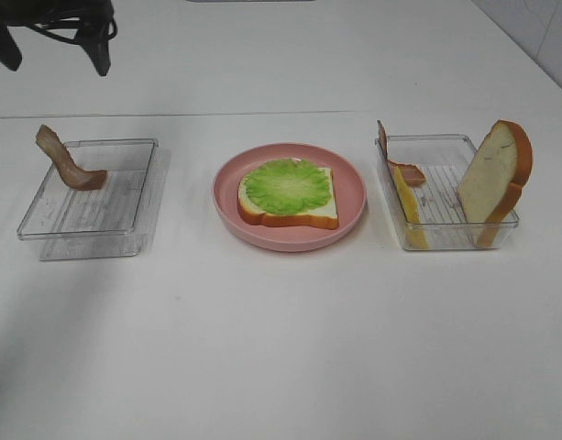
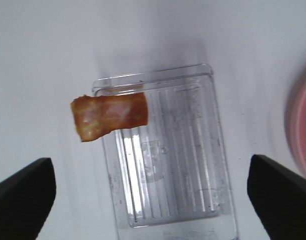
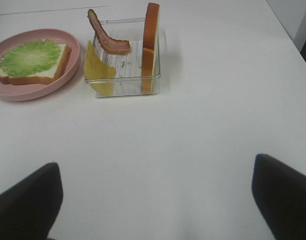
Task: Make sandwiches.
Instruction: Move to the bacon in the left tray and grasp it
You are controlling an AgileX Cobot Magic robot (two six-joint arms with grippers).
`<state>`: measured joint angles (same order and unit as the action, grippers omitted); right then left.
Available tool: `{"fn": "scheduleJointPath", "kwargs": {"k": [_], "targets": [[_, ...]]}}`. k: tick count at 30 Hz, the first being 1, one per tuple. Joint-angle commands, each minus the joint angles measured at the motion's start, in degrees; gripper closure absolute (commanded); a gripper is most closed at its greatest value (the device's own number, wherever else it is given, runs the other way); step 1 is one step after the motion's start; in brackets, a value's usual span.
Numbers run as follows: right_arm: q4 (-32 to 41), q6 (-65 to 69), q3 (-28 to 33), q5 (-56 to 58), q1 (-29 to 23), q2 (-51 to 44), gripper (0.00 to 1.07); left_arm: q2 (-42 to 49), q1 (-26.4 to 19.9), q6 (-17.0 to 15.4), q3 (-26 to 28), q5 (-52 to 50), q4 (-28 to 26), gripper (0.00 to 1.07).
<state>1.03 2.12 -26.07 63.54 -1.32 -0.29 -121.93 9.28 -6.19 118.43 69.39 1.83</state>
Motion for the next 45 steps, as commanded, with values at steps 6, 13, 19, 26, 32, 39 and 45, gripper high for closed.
{"fn": "scheduleJointPath", "kwargs": {"k": [6, 13, 19, 26, 32, 39, 45], "targets": [[-0.23, -0.57, 0.17, -0.52, 0.29, -1.78, 0.11, -5.33, -6.42, 4.01, -0.4, 6.07, -2.52, 0.06], [-0.23, -0.57, 0.17, -0.52, 0.29, -1.78, 0.11, -9.68, -7.33, 5.16, 0.74, 4.76, -2.64, 0.06], [-0.23, -0.57, 0.17, -0.52, 0.29, -1.78, 0.11, -16.67, -7.33, 5.73, 9.05, 5.84, -6.36, 0.06], [-0.23, -0.57, 0.17, -0.52, 0.29, -1.78, 0.11, -19.08, -7.33, 5.73, 9.63, 6.13, -6.47, 0.06], [-0.23, -0.57, 0.17, -0.52, 0.29, -1.78, 0.11, -19.65, -7.33, 6.19, 9.63, 6.07, -6.42, 0.07], [-0.23, -0.57, 0.17, -0.52, 0.29, -1.78, 0.11, -19.65, -7.33, 5.9, 9.63, 6.07, -6.36, 0.45], [-0.23, -0.57, 0.17, -0.52, 0.29, -1.78, 0.11, -19.6, -7.33, 5.67, 9.63, 5.67, -4.64, 0.52]]}}
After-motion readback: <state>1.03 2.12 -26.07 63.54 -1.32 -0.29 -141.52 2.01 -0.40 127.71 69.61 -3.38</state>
